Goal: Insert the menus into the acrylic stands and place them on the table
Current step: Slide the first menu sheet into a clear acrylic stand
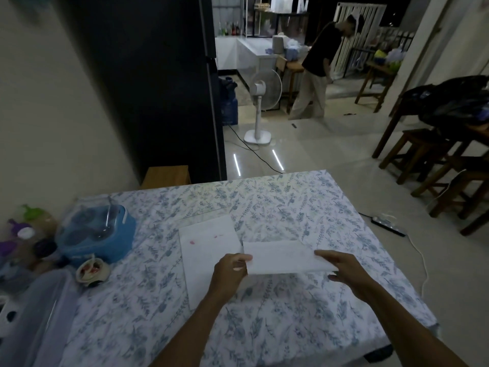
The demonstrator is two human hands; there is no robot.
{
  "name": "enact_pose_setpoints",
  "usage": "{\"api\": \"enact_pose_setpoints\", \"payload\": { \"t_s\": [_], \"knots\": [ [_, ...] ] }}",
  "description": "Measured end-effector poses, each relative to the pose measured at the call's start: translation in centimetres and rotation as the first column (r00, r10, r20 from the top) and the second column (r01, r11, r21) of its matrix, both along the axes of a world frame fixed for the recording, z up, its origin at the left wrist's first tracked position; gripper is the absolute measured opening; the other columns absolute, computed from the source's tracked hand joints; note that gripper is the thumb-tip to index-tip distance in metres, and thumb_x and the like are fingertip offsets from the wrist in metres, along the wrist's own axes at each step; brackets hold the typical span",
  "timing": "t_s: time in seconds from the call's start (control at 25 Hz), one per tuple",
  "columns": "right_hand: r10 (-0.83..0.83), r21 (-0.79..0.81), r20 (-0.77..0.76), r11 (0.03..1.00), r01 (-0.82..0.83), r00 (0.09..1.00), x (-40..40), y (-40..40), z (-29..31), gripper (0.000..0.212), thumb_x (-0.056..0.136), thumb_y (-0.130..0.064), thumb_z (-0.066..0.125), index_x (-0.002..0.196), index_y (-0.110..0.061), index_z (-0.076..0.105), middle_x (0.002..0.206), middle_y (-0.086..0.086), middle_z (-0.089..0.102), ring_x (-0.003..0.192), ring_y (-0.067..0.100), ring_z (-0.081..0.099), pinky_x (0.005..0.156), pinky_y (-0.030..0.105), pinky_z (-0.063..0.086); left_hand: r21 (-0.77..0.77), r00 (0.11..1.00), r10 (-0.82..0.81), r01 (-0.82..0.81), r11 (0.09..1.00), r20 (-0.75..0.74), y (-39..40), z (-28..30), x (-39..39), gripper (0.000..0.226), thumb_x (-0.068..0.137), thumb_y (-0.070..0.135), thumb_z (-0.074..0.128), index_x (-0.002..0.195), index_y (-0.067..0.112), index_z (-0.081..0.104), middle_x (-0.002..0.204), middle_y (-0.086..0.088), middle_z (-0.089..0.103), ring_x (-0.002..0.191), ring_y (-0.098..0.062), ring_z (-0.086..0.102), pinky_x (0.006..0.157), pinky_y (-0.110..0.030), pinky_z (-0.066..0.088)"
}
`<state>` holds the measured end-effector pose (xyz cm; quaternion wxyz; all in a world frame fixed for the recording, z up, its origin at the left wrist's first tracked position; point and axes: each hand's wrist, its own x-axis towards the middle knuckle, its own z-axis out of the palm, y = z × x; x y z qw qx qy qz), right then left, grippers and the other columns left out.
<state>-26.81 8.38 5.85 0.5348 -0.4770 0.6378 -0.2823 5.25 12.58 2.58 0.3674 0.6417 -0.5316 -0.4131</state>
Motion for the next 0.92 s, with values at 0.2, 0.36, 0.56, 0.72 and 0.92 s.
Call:
{"api": "enact_pose_setpoints", "payload": {
  "t_s": [0.2,0.36,0.56,0.72,0.92],
  "knots": [
    [-0.017,-0.148,-0.045,0.989,0.010,0.999,0.3,-2.1,2.5,0.013,0.087,-0.032,0.073,0.098,-0.026,0.077,0.103,-0.002,0.075,0.099,0.019,0.069,0.076,0.039,0.055,-0.149,0.998,0.029,-0.021,0.989,0.055,-2.3,3.3,-0.7,0.011,0.080,0.035,0.077,0.089,0.031,0.073,0.104,0.007,0.065,0.093,0.006,0.059,0.079,-0.004,0.041],
    [0.011,-0.195,-0.183,0.980,-0.048,0.983,1.0,-5.6,2.8,0.019,0.086,-0.041,0.072,0.089,-0.023,0.071,0.099,-0.009,0.070,0.094,0.012,0.066,0.067,0.036,0.057,-0.144,0.989,0.069,-0.050,0.988,0.132,-4.6,4.2,-0.7,0.034,0.086,0.058,0.060,0.096,0.026,0.070,0.104,0.012,0.069,0.096,-0.003,0.062,0.080,-0.018,0.049],
    [0.076,-0.236,-0.240,0.962,-0.134,0.968,1.6,-11.2,1.3,0.010,0.088,-0.035,0.071,0.090,-0.025,0.072,0.094,-0.009,0.071,0.091,0.004,0.065,0.062,0.029,0.052,-0.251,0.945,0.177,-0.107,0.962,0.274,-9.1,4.2,-0.8,0.027,0.094,0.049,0.054,0.090,0.024,0.064,0.093,0.014,0.067,0.084,-0.004,0.064,0.063,-0.019,0.047],
    [0.100,-0.206,-0.248,0.966,-0.153,0.964,2.1,-15.0,-1.6,0.013,0.086,-0.035,0.074,0.086,-0.022,0.072,0.089,-0.011,0.074,0.085,0.010,0.070,0.060,0.025,0.050,-0.215,0.941,0.242,-0.192,0.958,0.237,-12.7,2.8,-1.6,0.019,0.098,0.037,0.051,0.093,0.020,0.058,0.087,0.015,0.066,0.083,-0.009,0.067,0.058,-0.021,0.050],
    [0.202,-0.114,-0.464,0.952,-0.285,0.862,2.7,-16.3,-8.2,0.020,0.086,-0.030,0.075,0.071,-0.033,0.062,0.077,-0.015,0.069,0.070,0.001,0.066,0.057,0.012,0.042,-0.197,0.911,0.267,-0.212,0.957,0.316,-14.9,-0.3,-1.3,0.027,0.096,0.042,0.054,0.111,0.020,0.060,0.102,0.007,0.072,0.091,-0.010,0.068,0.070,-0.025,0.055]
  ]
}}
